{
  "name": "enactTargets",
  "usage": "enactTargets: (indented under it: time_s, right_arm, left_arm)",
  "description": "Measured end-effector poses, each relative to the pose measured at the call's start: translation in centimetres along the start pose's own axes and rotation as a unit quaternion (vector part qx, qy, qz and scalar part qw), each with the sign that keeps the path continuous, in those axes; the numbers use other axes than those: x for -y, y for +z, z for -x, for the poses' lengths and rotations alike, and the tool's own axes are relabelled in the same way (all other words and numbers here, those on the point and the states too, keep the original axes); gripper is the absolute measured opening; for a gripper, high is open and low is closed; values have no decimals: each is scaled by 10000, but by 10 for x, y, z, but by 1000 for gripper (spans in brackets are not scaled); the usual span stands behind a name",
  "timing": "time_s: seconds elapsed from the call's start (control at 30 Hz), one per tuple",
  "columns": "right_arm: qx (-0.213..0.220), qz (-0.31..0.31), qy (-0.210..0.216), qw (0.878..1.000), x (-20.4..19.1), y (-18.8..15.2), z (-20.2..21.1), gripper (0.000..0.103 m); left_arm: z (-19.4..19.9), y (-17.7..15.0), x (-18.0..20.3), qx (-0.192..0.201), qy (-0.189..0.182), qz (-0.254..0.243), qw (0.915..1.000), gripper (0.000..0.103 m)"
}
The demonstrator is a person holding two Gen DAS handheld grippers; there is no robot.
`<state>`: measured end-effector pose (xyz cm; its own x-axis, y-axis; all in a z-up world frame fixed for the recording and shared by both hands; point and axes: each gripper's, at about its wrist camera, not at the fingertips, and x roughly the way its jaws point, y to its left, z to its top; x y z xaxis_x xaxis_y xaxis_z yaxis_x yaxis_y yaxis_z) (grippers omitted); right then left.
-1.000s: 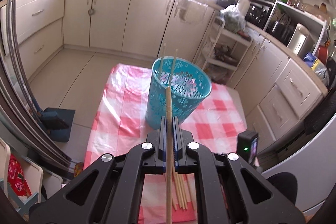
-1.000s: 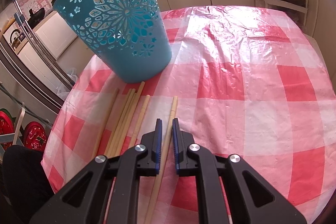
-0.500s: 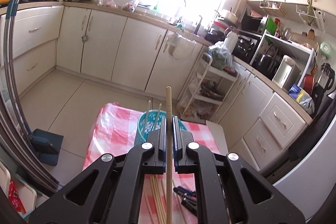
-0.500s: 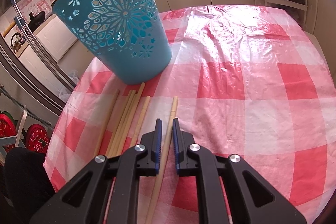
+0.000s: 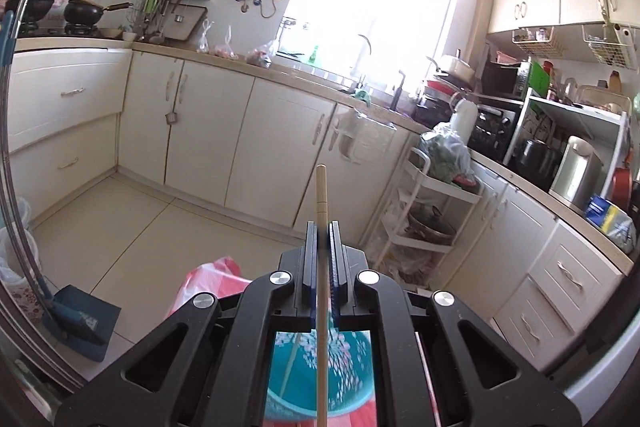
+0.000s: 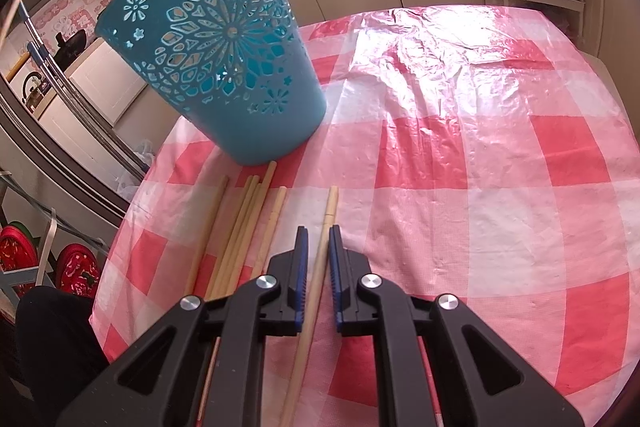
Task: Organize utensils
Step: 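Carry the stick over the basket with the left tool and release it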
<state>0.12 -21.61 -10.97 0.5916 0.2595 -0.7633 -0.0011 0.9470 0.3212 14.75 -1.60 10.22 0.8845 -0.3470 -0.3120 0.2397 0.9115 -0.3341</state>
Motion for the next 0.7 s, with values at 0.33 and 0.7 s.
enactTargets:
  time_s: [0.33, 0.7]
  right_arm:
    - [-19, -202, 228, 9995, 6, 0, 1, 11]
    - [-20, -254, 280, 9993, 8, 0, 2, 11]
  left_arm:
    - [-80, -17, -6, 135, 406, 125, 9990, 5]
    - [-95, -68, -5, -361, 603, -396, 9967, 5]
